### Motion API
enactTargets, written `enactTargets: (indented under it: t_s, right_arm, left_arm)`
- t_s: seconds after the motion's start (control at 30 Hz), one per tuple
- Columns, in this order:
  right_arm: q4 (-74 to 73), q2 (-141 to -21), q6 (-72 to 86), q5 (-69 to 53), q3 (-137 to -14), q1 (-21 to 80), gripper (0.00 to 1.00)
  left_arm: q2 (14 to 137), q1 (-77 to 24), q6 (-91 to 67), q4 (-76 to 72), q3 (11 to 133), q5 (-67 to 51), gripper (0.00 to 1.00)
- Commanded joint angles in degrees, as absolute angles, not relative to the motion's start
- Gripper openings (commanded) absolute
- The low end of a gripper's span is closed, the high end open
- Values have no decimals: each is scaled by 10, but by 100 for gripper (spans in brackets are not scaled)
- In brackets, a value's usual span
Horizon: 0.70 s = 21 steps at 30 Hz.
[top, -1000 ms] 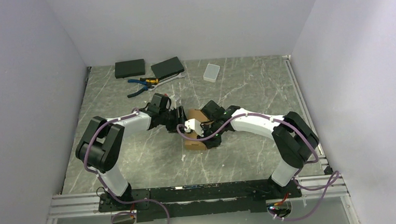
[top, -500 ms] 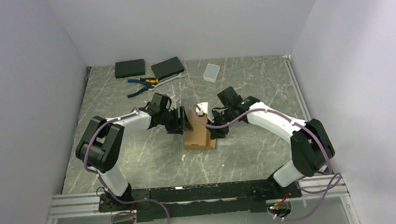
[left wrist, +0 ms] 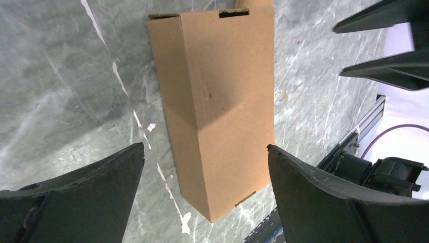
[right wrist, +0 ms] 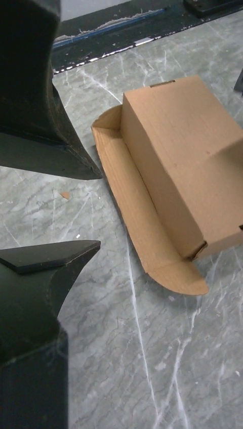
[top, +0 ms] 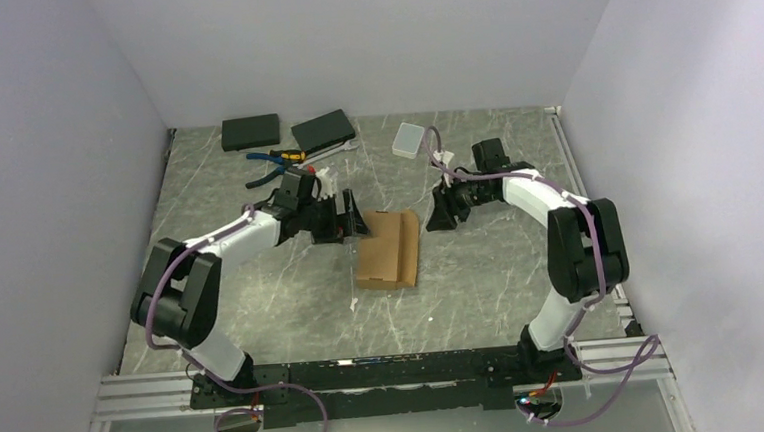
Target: Fold the paper box
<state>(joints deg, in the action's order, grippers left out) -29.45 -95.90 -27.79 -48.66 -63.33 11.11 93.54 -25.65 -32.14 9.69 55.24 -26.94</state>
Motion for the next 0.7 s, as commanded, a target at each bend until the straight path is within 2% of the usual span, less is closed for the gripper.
enactTargets:
  t_s: [0.0,0.1,0.17,0.23,0.3,0.37,0.43,0.67]
  right_arm:
    - [-253,-991,-266,-535,-669,104,51]
    - [-226,-1015,-241,-528,-694,105,50]
    - [-215,-1026,-216,-488,-705,109,44]
    - [-213,-1022,-215,-466,-701,119,30]
    - [-195,-1014,-196,-467,-679,129,12]
    - [-163,-1019,-146,-481,-660,138,1]
    - [-153,-1040,-71,-506,-659,143,0]
    - [-111,-1072,31,-465,-638,147,0]
  left_arm:
    - [885,-249,-310,70,538,-241,98]
    - [852,-236,-323,46,506,-234,99]
    - [836,-226,-330,34,485,-233,97]
    - [829,-217,-335,27,470,-236,88]
    - [835,-214,-339,18,464,-243,73]
    - [854,-213,-339,17,472,-254,64]
    - [881,-213,-339,18,489,-270,58]
    - [950,-213,-334,9,534,-297,57]
